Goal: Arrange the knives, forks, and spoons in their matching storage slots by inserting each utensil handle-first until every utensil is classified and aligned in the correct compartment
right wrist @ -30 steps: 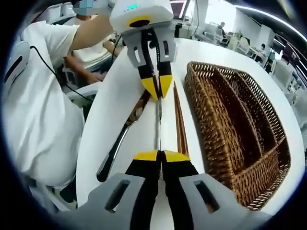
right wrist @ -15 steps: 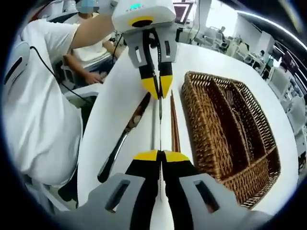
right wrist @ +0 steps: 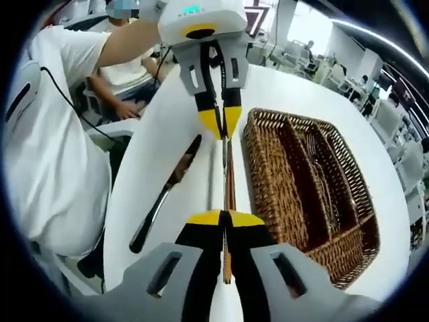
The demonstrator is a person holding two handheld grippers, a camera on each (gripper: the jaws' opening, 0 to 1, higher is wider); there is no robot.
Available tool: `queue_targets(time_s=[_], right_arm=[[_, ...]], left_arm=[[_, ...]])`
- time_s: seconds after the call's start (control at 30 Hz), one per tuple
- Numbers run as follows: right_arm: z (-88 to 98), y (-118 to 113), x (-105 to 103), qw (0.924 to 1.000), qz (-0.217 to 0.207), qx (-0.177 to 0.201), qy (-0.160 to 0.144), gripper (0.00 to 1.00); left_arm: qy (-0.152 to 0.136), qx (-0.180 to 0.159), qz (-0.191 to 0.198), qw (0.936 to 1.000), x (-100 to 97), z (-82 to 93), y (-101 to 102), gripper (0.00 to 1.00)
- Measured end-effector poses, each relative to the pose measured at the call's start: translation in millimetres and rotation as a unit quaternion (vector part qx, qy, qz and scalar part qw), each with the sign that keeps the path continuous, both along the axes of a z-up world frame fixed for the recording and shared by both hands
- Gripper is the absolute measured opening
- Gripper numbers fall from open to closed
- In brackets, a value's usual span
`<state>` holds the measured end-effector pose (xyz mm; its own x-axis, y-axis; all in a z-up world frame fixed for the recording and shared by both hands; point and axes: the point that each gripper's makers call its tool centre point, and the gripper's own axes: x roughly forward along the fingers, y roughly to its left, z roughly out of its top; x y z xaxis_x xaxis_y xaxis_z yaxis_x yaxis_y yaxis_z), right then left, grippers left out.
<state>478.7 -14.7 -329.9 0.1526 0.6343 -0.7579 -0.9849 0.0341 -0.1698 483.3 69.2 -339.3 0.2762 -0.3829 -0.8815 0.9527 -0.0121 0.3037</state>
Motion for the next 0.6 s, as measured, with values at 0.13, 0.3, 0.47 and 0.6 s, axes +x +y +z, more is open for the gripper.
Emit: queue_targets(time_s=[0.13, 0.3, 0.47, 0.6], right_arm=[[2.4, 1.1, 6.0, 1.0000, 0.001, -0.001, -0.003, 0.01], [3.3, 2.7, 14.2, 1.0000, 0.000, -0.001, -0.006, 0.01], [3.0, 4.7, 21.5, 0.9999, 0.001, -0.002, -0.010, 0.01], [5.1, 6.0, 25.7, 0.9999, 0.001, -0.001, -0.011, 0.01]], left_arm=[[-0.002, 0.001, 0.003, 1.0000, 7.2, 1.3, 1.2, 0.03], [-0.002, -0.002, 0.007, 1.0000, 12.1, 1.0, 1.6, 0.03], [-0.008, 0.002, 0.011, 0.9999, 18.9, 1.6, 3.9, 0.03], [-0.009, 0.004, 0.015, 0.9998, 25.1, 3.9, 6.1, 0.03]])
